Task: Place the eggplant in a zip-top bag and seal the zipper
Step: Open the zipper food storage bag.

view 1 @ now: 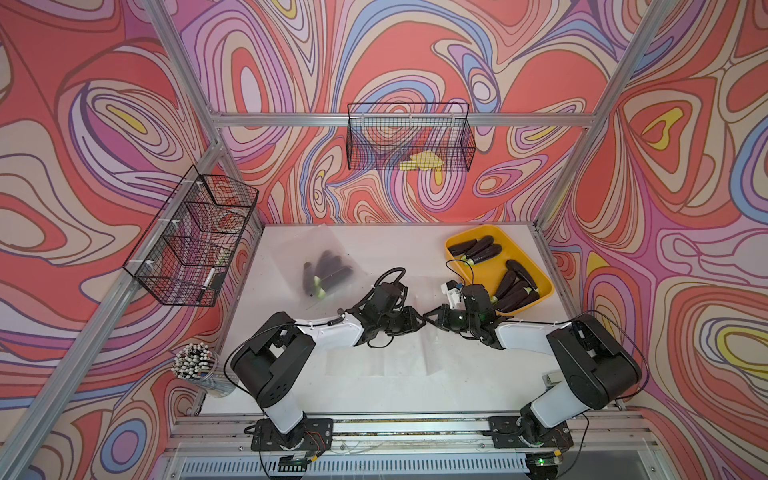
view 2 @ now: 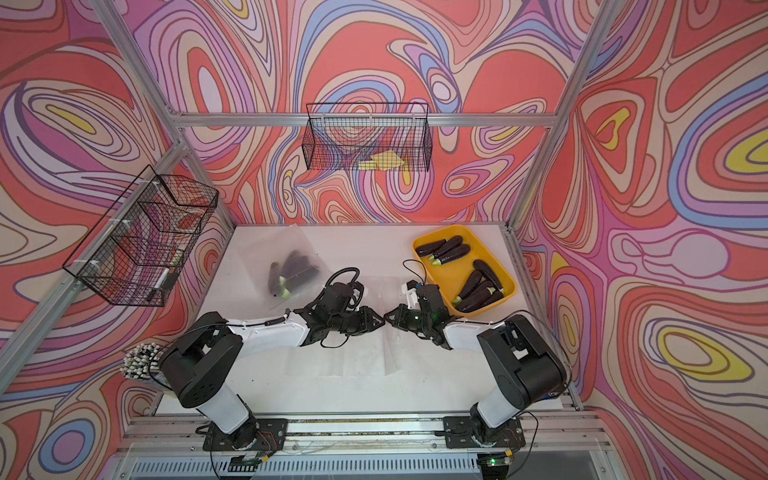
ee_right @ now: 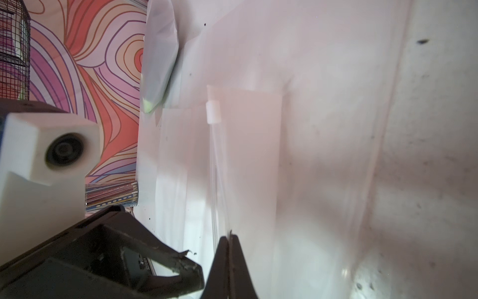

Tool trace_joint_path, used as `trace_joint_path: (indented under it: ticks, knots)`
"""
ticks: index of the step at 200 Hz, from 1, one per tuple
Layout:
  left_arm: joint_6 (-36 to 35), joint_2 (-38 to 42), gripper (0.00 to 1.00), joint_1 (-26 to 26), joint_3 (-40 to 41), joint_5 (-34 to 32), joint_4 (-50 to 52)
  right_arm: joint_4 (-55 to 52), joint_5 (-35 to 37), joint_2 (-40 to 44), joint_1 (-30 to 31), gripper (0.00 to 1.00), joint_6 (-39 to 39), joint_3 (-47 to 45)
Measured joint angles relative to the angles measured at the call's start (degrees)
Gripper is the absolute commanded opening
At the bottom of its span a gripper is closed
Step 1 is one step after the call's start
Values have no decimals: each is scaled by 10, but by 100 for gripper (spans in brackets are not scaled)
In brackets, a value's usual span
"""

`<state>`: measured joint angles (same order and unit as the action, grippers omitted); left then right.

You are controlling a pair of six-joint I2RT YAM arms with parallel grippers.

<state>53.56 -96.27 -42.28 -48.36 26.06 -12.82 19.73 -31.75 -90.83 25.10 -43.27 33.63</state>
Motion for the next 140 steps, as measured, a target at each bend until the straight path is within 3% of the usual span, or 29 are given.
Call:
trace_joint_path:
  ticks: [71,140]
  knots:
    - [0,-15,34,3,0,-12,2,-13,-3,7,0,0,9,0]
    - [0,-38,29,3,-11,-16,1,-7,-9,7,1,0,-2,0]
